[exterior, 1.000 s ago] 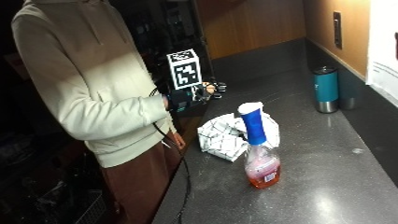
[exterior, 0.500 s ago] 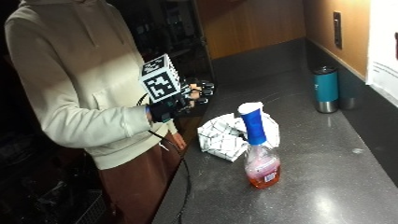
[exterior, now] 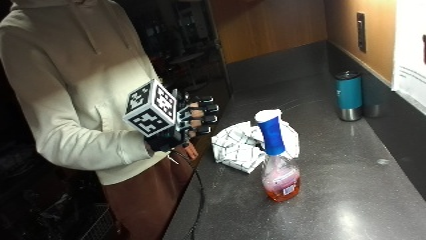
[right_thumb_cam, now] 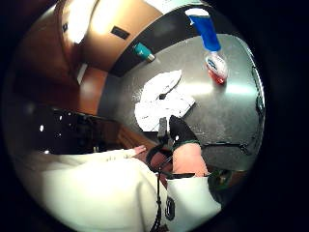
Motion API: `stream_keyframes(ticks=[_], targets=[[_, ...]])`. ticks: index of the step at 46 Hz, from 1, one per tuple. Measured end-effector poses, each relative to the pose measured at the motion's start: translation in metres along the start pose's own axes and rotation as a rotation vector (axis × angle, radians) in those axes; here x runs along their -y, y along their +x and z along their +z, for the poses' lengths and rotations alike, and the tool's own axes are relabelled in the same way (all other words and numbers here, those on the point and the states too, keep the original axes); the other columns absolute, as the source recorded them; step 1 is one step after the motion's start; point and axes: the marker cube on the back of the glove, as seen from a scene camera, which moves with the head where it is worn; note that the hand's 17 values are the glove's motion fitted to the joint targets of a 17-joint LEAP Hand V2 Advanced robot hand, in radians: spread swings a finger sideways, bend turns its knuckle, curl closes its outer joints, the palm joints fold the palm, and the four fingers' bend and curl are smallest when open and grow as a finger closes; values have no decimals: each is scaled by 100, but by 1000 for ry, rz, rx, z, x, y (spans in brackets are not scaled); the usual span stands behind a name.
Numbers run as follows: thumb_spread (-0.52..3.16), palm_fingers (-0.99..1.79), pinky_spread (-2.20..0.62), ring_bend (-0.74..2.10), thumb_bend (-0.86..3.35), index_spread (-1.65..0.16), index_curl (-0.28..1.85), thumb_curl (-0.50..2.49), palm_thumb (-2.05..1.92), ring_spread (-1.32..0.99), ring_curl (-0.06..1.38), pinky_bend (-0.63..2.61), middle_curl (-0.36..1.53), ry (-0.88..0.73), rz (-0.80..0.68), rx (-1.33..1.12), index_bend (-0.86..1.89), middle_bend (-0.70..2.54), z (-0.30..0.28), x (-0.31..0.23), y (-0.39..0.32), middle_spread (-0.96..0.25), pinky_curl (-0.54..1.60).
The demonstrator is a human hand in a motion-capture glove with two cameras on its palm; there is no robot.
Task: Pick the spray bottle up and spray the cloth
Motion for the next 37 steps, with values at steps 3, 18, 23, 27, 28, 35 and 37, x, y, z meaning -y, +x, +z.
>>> stream_keyframes(ticks=[3,18,23,27,28,35,37], targets=[[96,13,19,27,-3,-41,27,46,74,1,24,36,28,40,15,29,12,19,-2,1,8,-3,34],[95,15,18,33,-3,-39,24,47,73,-1,27,39,30,183,105,224,13,20,7,23,34,-3,35],[95,18,17,35,-3,-37,24,47,73,-2,28,40,30,220,134,299,13,19,17,41,37,-3,35],[95,17,16,36,-3,-36,23,47,72,-2,29,41,31,260,164,353,12,19,26,56,41,-2,35],[94,16,16,36,-3,-36,23,47,72,-2,29,42,31,266,172,361,12,19,28,59,43,-2,36],[94,16,15,37,-3,-34,22,47,70,-2,29,43,32,284,229,409,12,20,41,75,53,-2,36],[94,16,15,37,-3,-34,22,47,70,-2,29,43,32,285,246,428,12,20,44,79,56,-2,36]])
